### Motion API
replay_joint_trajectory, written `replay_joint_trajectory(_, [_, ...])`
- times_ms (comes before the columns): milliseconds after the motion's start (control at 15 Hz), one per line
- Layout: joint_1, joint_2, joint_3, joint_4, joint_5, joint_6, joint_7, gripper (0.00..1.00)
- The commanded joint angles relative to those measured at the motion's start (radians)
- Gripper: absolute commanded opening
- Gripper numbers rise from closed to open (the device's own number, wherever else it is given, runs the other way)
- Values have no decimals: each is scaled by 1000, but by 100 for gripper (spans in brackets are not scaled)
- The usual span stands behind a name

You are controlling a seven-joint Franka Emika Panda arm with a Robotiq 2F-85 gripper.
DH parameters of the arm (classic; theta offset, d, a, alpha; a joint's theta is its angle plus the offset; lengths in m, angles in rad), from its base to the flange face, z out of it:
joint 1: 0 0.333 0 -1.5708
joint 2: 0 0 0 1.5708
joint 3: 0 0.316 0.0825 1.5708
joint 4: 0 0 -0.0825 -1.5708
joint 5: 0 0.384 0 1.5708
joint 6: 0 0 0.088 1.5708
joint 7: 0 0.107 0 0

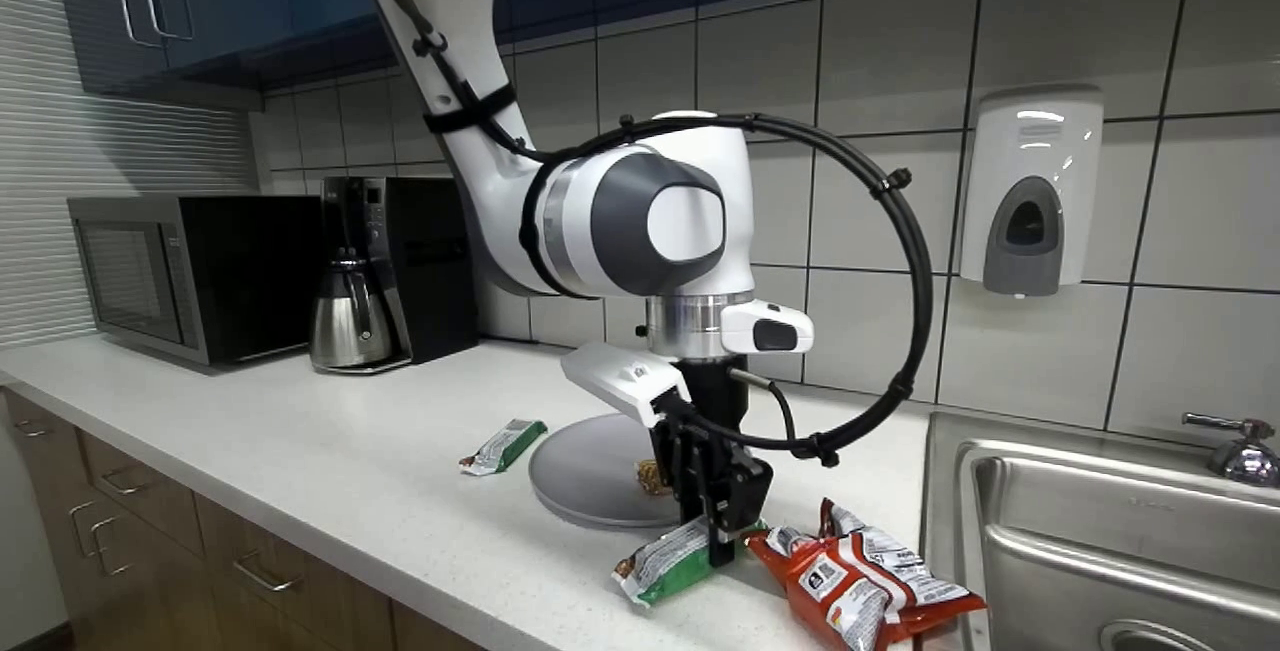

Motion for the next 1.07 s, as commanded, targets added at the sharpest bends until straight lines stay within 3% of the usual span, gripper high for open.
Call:
replay_joint_trajectory(0, [-13,-28,17,19,-5,-13,-39,15])
replay_joint_trajectory(1000, [-22,26,80,205,26,-28,-129,15])
